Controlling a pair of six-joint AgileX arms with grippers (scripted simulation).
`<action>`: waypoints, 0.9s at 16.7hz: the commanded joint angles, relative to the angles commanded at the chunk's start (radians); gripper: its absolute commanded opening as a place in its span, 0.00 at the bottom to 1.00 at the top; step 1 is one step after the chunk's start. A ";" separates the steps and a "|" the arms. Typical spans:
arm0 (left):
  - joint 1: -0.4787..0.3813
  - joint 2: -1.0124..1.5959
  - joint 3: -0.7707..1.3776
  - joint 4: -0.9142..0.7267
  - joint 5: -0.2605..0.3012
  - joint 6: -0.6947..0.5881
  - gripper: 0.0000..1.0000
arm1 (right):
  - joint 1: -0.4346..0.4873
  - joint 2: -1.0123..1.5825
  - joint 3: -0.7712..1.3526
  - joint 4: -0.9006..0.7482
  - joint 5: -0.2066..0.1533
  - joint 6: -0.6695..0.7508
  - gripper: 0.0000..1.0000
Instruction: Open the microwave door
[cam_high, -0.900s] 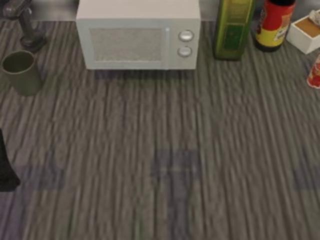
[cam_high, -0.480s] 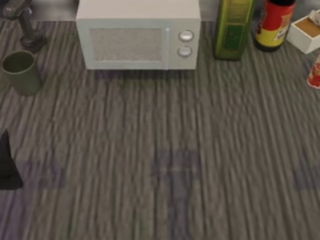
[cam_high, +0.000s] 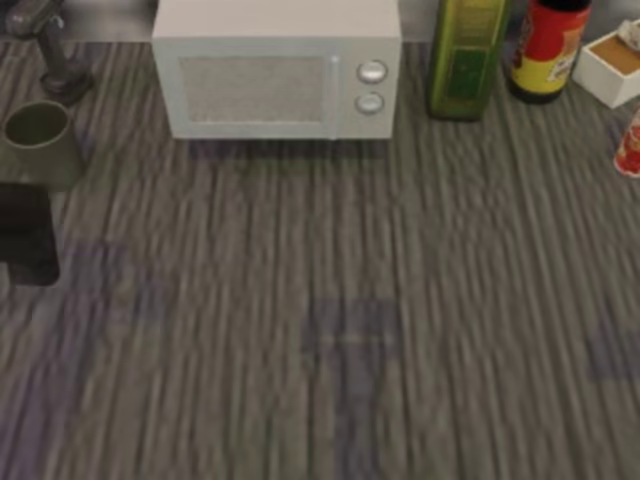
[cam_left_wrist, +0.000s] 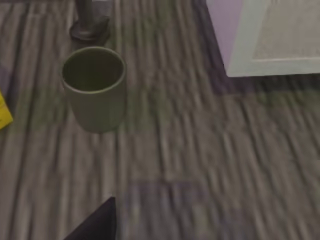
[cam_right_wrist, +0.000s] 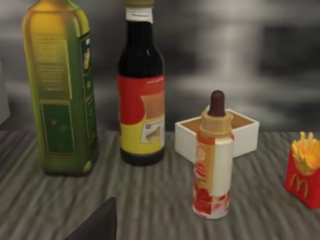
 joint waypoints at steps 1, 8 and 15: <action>-0.026 0.083 0.110 -0.047 -0.008 -0.021 1.00 | 0.000 0.000 0.000 0.000 0.000 0.000 1.00; -0.209 0.704 0.996 -0.351 -0.075 -0.219 1.00 | 0.000 0.000 0.000 0.000 0.000 0.000 1.00; -0.358 1.332 1.735 -0.652 -0.160 -0.410 1.00 | 0.000 0.000 0.000 0.000 0.000 0.000 1.00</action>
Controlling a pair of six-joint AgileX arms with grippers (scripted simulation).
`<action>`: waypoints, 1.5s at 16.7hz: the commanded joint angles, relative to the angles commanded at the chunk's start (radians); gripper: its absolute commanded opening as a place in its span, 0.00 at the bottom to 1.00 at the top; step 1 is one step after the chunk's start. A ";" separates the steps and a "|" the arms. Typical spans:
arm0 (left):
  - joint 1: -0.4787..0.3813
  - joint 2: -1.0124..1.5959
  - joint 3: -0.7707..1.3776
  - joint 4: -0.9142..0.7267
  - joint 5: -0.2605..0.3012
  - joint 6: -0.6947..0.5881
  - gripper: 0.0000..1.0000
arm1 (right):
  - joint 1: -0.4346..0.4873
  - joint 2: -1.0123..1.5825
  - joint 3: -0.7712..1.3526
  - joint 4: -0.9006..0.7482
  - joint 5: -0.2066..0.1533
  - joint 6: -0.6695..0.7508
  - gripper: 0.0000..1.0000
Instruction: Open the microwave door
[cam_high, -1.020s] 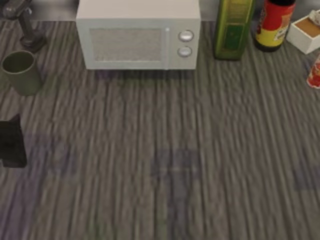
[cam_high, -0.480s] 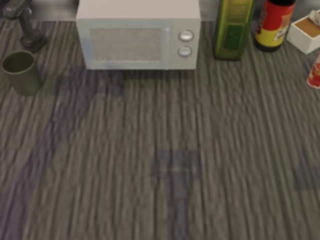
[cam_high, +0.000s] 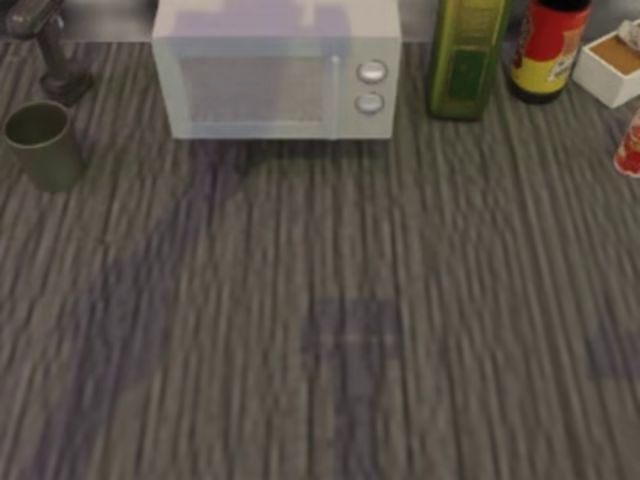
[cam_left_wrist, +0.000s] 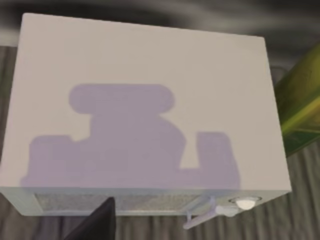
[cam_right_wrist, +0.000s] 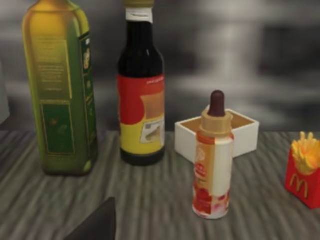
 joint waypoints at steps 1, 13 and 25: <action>-0.016 0.081 0.073 -0.042 -0.012 -0.020 1.00 | 0.000 0.000 0.000 0.000 0.000 0.000 1.00; -0.082 0.465 0.364 -0.267 -0.080 -0.106 1.00 | 0.000 0.000 0.000 0.000 0.000 0.000 1.00; -0.035 0.482 0.114 0.014 -0.060 -0.061 1.00 | 0.000 0.000 0.000 0.000 0.000 0.000 1.00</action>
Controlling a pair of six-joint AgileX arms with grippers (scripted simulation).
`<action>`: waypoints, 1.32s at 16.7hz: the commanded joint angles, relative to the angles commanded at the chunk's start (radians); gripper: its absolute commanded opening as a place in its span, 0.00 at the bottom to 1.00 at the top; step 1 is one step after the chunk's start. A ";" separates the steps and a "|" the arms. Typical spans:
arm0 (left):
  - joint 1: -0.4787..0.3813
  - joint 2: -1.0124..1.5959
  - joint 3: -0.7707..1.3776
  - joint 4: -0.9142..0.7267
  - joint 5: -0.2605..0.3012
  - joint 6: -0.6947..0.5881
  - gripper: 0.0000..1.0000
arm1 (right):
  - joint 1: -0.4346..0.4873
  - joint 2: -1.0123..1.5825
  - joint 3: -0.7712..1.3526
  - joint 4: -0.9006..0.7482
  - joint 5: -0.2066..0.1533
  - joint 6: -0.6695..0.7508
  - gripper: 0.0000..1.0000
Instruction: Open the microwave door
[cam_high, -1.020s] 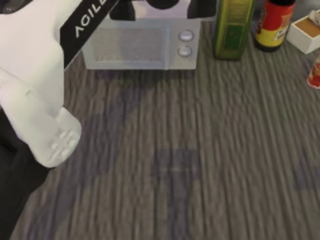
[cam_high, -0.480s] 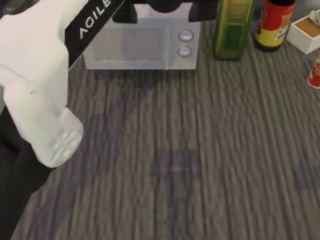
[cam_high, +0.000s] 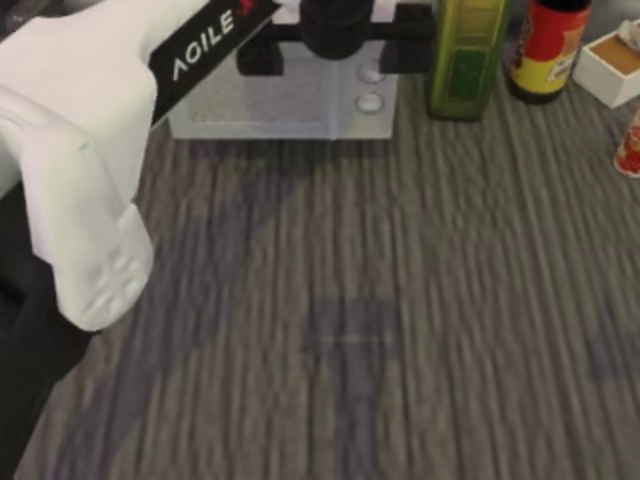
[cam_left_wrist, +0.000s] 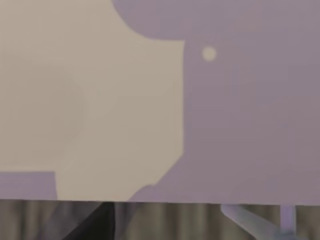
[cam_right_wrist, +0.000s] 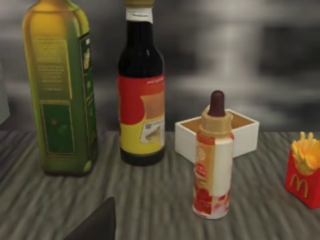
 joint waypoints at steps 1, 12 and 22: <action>0.002 0.001 -0.012 0.013 0.001 0.002 1.00 | 0.000 0.000 0.000 0.000 0.000 0.000 1.00; 0.003 0.001 -0.015 0.017 0.001 0.002 0.47 | 0.000 0.000 0.000 0.000 0.000 0.000 1.00; 0.003 0.001 -0.015 0.017 0.001 0.002 0.00 | 0.000 0.000 0.000 0.000 0.000 0.000 1.00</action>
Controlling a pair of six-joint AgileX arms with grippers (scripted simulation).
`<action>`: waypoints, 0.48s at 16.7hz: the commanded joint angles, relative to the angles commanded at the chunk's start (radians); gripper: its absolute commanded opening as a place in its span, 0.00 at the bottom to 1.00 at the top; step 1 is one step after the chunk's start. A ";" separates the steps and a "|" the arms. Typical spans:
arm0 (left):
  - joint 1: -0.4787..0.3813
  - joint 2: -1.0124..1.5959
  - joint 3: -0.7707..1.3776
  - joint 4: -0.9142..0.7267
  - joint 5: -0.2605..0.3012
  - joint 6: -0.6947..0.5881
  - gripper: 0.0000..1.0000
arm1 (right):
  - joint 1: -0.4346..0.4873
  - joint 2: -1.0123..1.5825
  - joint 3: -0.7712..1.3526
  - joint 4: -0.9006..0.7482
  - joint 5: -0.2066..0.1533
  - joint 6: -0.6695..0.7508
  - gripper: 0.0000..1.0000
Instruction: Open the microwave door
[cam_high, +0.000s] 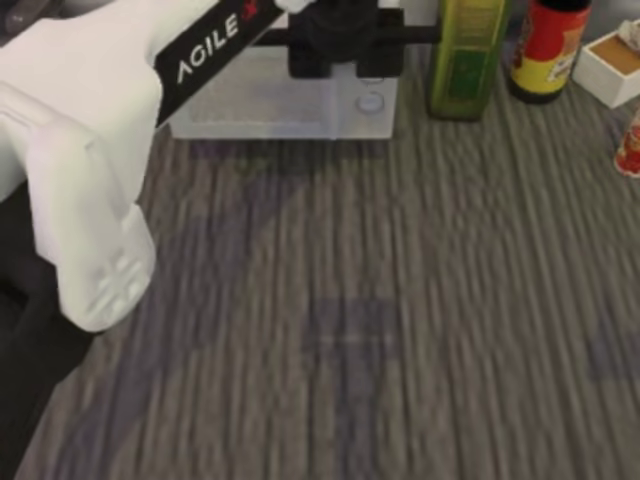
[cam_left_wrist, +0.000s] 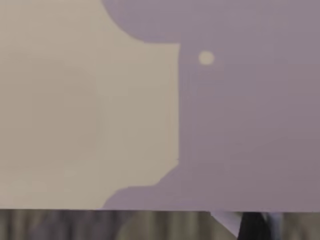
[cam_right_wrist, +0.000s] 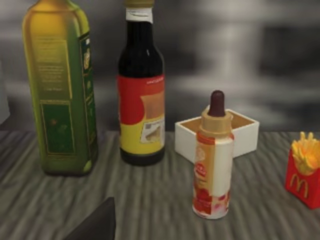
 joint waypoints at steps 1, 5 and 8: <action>0.000 0.000 0.000 0.000 0.000 0.000 0.00 | 0.000 0.000 0.000 0.000 0.000 0.000 1.00; -0.023 -0.029 -0.044 -0.003 0.007 -0.002 0.00 | 0.000 0.000 0.000 0.000 0.000 0.000 1.00; -0.026 -0.052 -0.085 0.018 -0.001 -0.002 0.00 | 0.000 0.000 0.000 0.000 0.000 0.000 1.00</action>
